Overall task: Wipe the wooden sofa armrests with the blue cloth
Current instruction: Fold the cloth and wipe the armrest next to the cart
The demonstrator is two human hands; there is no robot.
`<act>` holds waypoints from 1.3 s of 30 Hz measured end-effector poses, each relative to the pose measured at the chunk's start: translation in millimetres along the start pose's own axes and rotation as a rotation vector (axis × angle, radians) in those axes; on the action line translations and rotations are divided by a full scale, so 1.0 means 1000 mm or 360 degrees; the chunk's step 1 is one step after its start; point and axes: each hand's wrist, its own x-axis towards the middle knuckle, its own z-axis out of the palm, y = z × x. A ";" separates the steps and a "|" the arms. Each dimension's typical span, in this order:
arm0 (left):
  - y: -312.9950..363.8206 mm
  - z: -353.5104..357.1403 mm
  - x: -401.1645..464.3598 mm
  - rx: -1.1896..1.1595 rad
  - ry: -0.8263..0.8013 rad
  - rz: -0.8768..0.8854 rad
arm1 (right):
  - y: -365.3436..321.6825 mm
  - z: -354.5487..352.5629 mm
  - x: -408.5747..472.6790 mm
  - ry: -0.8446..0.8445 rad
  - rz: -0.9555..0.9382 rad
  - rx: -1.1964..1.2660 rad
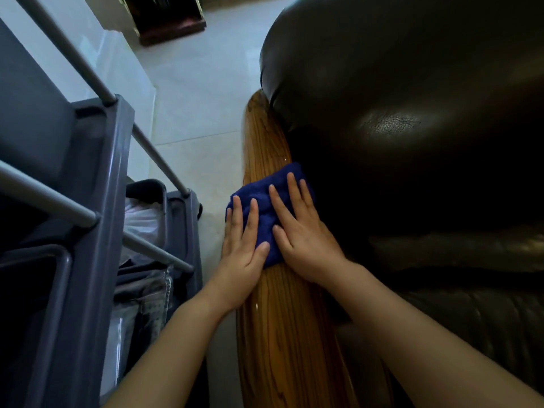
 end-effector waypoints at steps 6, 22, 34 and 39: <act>-0.002 -0.014 0.068 0.0037 -0.0064 -0.0057 | 0.008 -0.018 0.061 -0.0009 0.0083 0.0005; -0.005 -0.062 0.120 -0.0004 -0.0061 -0.0109 | 0.001 -0.050 0.098 0.0058 0.0162 -0.0049; 0.014 -0.041 0.059 0.0270 0.0084 -0.0027 | -0.010 -0.032 0.042 0.0226 0.0084 -0.0098; 0.021 -0.036 0.038 0.0381 0.0115 -0.0026 | -0.014 -0.025 0.017 0.0329 0.0080 -0.0156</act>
